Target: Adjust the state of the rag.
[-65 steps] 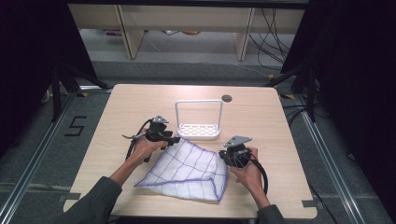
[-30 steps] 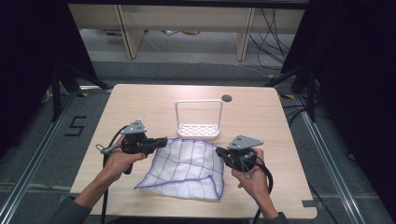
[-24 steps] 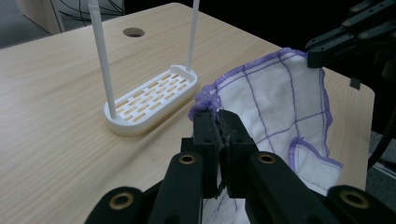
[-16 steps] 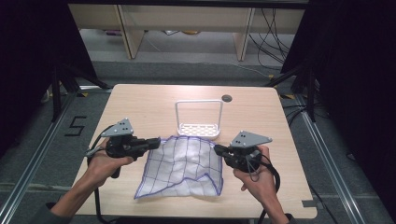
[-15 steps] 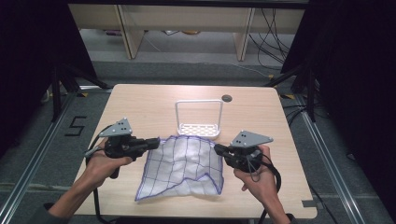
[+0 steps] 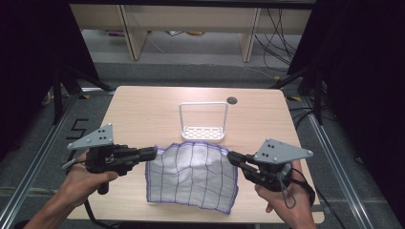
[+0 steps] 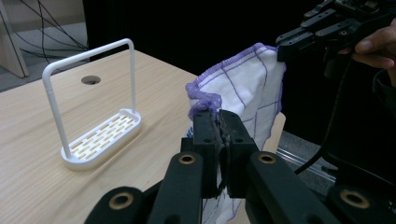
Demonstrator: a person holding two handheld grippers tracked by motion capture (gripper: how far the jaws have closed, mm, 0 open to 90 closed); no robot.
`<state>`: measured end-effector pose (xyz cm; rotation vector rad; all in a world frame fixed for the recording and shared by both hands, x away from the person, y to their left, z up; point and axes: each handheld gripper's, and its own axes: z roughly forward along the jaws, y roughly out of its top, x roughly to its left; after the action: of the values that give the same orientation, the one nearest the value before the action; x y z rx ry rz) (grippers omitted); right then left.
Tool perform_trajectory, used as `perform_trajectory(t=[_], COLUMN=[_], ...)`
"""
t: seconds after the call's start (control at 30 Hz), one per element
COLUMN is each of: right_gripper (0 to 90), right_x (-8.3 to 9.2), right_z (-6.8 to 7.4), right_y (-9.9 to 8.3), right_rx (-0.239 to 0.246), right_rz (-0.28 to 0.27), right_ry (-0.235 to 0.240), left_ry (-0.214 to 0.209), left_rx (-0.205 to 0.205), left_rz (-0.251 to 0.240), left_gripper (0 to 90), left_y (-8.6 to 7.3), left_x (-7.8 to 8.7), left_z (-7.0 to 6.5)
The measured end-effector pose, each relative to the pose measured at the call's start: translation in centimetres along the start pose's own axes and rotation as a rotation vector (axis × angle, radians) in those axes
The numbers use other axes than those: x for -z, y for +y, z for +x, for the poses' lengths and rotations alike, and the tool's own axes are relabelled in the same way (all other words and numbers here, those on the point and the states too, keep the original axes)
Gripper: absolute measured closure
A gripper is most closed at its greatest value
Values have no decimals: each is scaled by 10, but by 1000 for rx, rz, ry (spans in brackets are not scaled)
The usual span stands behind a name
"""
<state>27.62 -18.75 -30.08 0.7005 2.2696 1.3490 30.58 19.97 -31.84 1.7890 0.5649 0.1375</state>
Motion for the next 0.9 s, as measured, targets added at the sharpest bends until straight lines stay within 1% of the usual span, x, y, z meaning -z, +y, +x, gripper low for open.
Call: perform_trajectory(t=[0.03,0.07,0.1,0.13,0.17,0.2,0.23,0.27,0.3,0.33,0.37,0.4,0.43,0.47,0.5,0.53,0.57,0.6,0.63,0.67,0.7,0.73,0.77,0.8,0.83,0.9], right_gripper=[867,867,867,867,867,867,867,867,867,867,867,867,867,867,867,867,867,867,867,867,866,866,866,866,866,866], right_x=[3,6,8,8,8,7,4,-1,-7,-15,-24,-35,-47,-59,-72,-84,-96,-107,-118,-127,-135,-141,-147,-151,-155,-162], right_z=[2,4,4,4,3,0,-4,-8,-15,-22,-32,-42,-49,-59,-69,-77,-86,-92,-98,-105,-109,-111,-113,-115,-115,-117], right_y=[1,2,3,3,3,3,2,0,-3,-6,-10,-15,-21,-27,-34,-40,-47,-52,-57,-62,-65,-68,-71,-72,-74,-78], right_rx=[-8,-17,-16,-12,-18,-13,-28,-42,-60,-75,-81,-86,-124,-121,-139,-164,-164,-192,-187,-185,-202,-225,-215,-206,-210,-206], right_rz=[-2,3,1,-5,4,2,10,16,35,54,75,94,110,131,151,174,197,225,249,262,273,291,298,322,331,315], right_ry=[0,10,13,7,10,2,7,-2,-9,-18,-27,-24,-41,-42,-52,-58,-53,-60,-64,-66,-66,-63,-73,-69,-72,-86], left_ry=[0,-14,-17,-17,-16,-13,-10,-6,2,18,34,42,49,86,109,127,146,164,189,192,203,223,222,226,241,245], left_rx=[1,4,3,-4,-1,2,12,24,38,52,70,97,118,125,128,150,153,159,167,182,182,177,182,182,182,185], left_rz=[4,1,-3,7,13,15,21,28,38,49,62,68,70,84,101,101,106,106,115,109,111,117,123,121,125,125], left_gripper=[857,857,857,857,857,857,856,856,856,856,856,856,856,856,856,856,856,856,856,856,856,855,855,855,855,854], left_y=[1,2,2,3,2,0,-2,-5,-8,-13,-19,-26,-33,-41,-49,-56,-63,-69,-75,-80,-84,-87,-90,-93,-94,-98], left_x=[2,3,4,4,3,1,-3,-7,-13,-19,-27,-35,-43,-52,-60,-69,-77,-84,-90,-96,-101,-106,-109,-112,-115,-117], left_z=[-3,-5,-7,-8,-8,-6,-3,1,8,15,24,34,45,54,65,75,85,94,103,111,118,123,128,132,135,142])
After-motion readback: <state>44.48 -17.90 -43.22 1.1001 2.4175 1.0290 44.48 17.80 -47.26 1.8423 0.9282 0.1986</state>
